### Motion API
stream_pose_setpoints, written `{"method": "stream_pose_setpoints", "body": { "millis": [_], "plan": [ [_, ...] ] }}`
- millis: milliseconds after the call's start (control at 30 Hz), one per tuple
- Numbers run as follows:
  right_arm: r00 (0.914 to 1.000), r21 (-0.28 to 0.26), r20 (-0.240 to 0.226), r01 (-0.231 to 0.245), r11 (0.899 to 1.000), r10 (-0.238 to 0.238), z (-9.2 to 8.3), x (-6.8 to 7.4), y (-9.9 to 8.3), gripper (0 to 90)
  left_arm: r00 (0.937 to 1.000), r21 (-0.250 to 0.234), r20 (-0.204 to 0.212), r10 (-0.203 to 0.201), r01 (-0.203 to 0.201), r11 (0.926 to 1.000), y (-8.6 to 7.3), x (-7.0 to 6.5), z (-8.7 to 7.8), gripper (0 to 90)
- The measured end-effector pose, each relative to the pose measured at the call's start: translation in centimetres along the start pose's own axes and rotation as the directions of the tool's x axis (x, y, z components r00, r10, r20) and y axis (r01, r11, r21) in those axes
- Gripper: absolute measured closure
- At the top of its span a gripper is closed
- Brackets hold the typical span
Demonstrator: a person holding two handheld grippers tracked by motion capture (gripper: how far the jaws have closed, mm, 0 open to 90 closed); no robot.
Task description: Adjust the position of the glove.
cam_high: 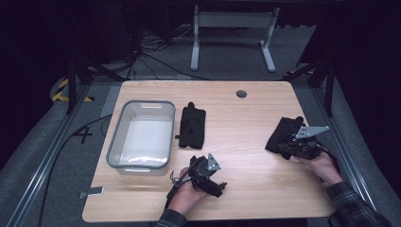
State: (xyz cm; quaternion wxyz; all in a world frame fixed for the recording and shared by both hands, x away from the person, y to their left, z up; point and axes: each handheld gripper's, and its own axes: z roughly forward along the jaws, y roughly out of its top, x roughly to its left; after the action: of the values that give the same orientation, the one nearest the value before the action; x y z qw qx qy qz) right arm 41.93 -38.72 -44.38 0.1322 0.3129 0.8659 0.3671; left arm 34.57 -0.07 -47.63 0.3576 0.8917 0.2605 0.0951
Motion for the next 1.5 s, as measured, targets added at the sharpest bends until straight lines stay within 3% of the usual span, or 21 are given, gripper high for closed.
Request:
{"method": "stream_pose_setpoints", "body": {
  "millis": [400,967,1500],
  "plan": [
    [0.9999,0.036,0.002,0.012,0.999,-0.012,0.8,0.1,-0.1,90.0,1.0,0.0,0.0,0.0,0.0,1.0,0.0,0.0,0.0,0.0],
    [0.9939,0.054,-0.091,0.068,0.996,-0.063,1.1,2.2,0.2,90.0,1.0,0.0,0.0,0.0,0.0,1.0,0.0,0.0,0.0,0.0],
    [0.9777,0.063,-0.175,0.129,0.99,-0.116,1.4,4.9,0.4,90.0,1.0,0.0,0.0,0.0,0.0,1.0,0.0,0.0,0.0,0.0]
  ]
}}
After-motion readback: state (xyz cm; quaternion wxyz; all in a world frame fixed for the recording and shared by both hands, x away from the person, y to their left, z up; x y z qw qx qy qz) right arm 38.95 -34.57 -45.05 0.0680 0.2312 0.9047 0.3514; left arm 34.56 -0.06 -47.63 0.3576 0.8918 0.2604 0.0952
